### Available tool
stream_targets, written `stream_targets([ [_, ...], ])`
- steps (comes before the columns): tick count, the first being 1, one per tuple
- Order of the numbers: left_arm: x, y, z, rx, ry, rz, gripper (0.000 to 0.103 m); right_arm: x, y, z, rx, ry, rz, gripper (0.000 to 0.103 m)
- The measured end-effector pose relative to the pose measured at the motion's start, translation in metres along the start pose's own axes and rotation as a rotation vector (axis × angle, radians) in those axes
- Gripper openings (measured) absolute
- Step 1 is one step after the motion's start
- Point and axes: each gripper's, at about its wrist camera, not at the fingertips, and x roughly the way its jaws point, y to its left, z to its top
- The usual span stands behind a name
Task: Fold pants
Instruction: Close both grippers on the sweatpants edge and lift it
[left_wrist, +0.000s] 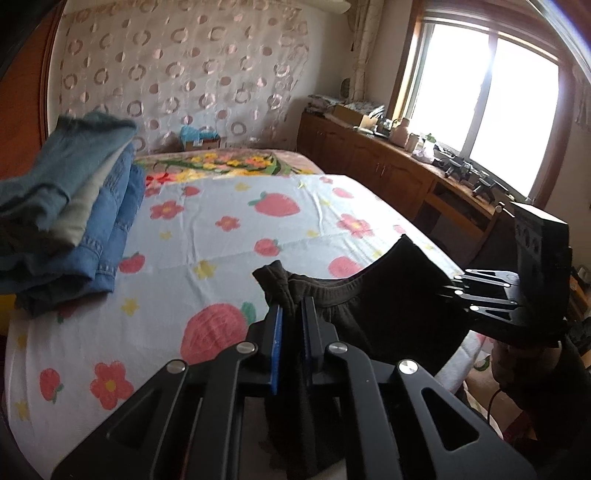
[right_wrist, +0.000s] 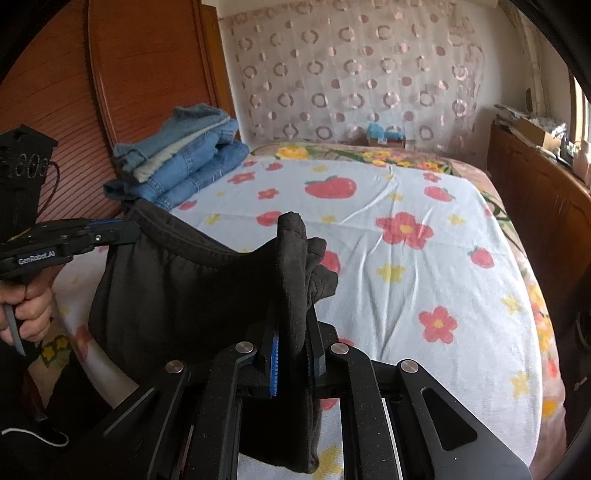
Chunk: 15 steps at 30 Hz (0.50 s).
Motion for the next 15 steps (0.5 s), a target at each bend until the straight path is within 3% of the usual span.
stream_targets([
  [15,-0.05,-0.032,0.026,0.074,-0.132,-0.015,0.006,-0.035,0.003,0.028,-0.038,-0.118,-0.017,0.007],
])
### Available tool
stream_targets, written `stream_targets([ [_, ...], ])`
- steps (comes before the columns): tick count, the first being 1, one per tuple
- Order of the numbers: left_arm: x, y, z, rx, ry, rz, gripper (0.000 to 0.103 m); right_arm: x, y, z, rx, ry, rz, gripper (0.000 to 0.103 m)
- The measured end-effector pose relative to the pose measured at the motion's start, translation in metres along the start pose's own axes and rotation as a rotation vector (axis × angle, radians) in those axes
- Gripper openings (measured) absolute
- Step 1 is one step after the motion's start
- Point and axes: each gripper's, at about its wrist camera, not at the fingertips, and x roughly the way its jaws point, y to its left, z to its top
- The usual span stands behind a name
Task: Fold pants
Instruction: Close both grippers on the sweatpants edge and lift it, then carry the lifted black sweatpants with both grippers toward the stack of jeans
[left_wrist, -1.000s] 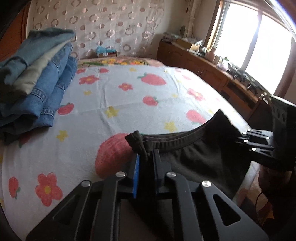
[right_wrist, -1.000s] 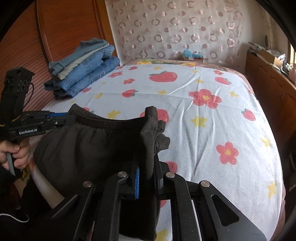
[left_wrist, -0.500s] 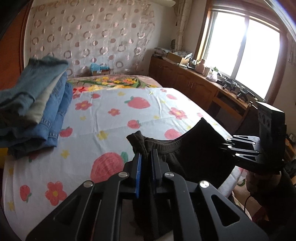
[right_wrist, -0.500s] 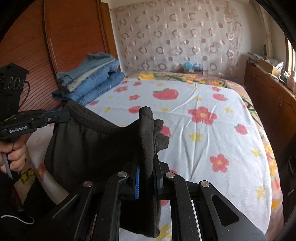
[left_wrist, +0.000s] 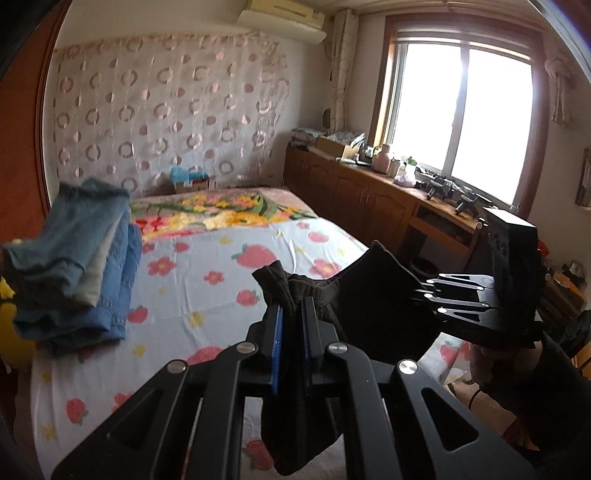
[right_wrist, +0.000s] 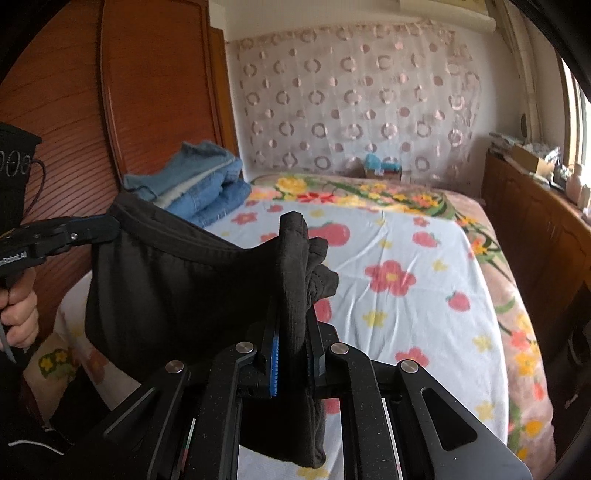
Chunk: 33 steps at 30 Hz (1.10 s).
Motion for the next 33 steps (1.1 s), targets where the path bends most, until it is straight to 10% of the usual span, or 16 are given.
stream_targets([
  [33,0.042,0.087,0.086,-0.04,-0.003,0.088,0.006,0.077,-0.005,0.126,-0.098,-0.037,0.069,0.008],
])
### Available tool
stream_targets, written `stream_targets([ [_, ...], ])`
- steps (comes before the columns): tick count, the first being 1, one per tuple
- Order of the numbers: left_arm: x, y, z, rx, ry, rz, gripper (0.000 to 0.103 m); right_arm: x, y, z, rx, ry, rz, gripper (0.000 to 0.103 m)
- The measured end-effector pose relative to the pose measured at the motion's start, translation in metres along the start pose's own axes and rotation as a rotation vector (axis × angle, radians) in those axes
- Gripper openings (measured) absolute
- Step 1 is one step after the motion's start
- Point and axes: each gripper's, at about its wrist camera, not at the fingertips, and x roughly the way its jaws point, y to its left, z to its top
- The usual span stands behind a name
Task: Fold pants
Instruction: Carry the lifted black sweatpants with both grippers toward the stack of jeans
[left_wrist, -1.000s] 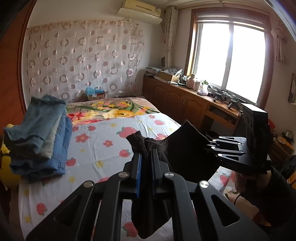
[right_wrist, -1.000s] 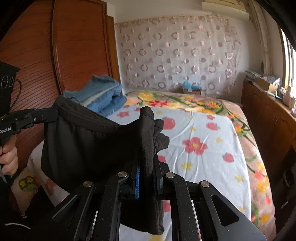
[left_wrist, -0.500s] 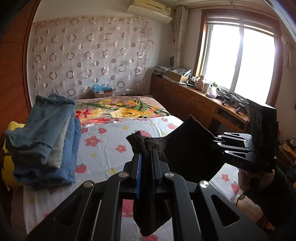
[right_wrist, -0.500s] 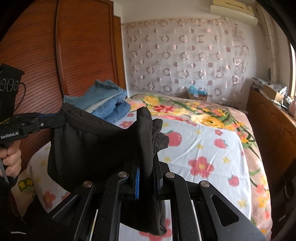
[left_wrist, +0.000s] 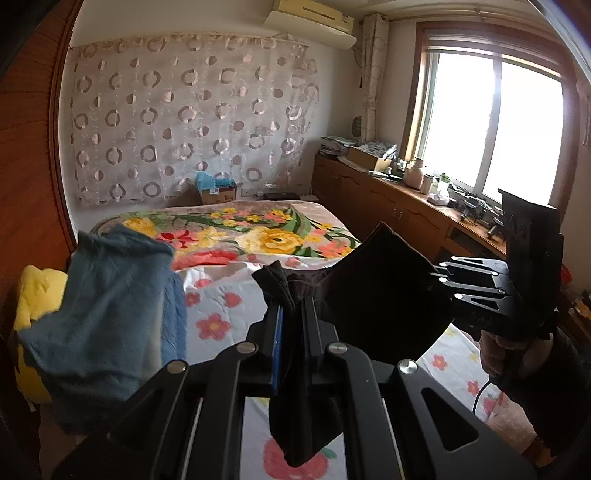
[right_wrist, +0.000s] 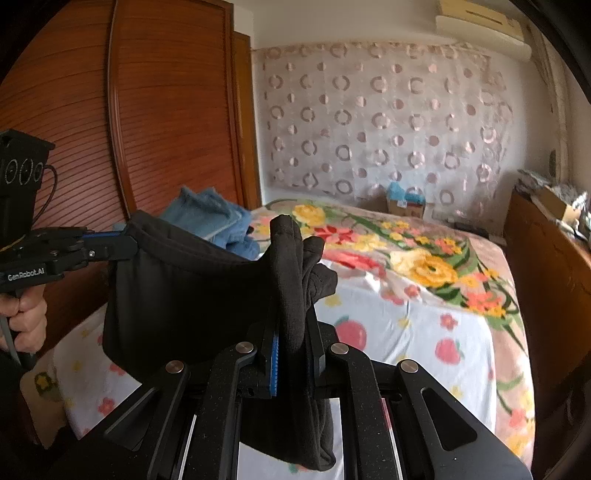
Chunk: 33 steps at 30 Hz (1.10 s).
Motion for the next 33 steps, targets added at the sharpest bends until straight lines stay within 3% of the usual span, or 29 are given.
stream_targets([
  [10,0.003,0.03,0.019,-0.007,-0.005,0.077,0.006,0.036,-0.001,0.034,-0.042,-0.029,0.04,0.008],
  [33,-0.037,0.089,0.026,-0.06,-0.096,0.212,0.006,0.109,0.054,0.117,-0.203,-0.097,0.136,0.008],
])
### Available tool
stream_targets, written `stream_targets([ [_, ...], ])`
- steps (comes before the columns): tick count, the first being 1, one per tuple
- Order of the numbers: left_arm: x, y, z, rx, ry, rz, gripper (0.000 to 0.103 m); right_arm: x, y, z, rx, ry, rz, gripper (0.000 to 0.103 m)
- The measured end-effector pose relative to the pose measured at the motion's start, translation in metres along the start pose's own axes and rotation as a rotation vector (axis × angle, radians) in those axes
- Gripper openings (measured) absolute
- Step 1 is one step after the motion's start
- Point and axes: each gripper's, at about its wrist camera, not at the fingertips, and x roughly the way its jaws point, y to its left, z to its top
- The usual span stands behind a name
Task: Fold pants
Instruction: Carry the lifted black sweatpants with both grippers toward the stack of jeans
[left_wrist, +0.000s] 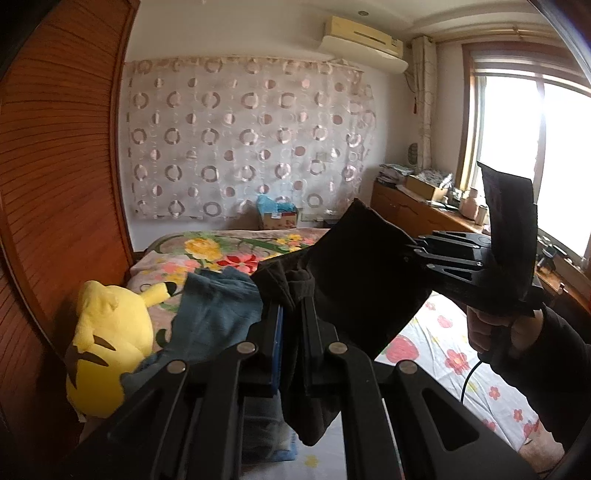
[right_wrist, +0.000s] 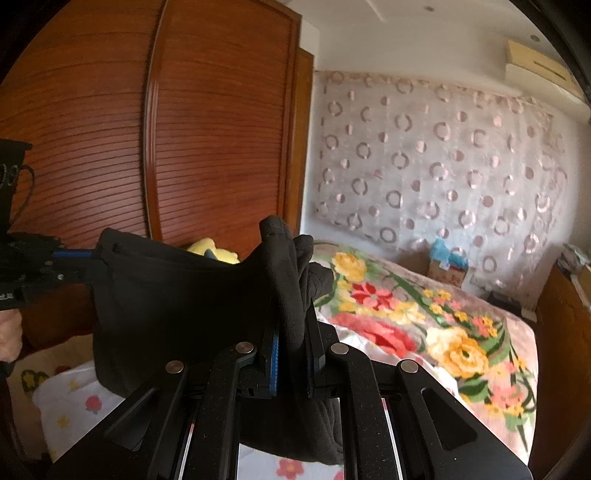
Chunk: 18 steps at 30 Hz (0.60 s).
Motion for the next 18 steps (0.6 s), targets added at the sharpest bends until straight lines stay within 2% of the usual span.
stream_targets([
  [10,-0.002,0.032,-0.015,-0.08,-0.014,0.053,0.006,0.053,0.025,0.026,-0.096,-0.015,0.055,0.008],
  [18,0.004,0.048,-0.037,-0.144,-0.016,0.128,0.006,0.097,0.044,0.026,-0.105,0.0,0.103,0.008],
])
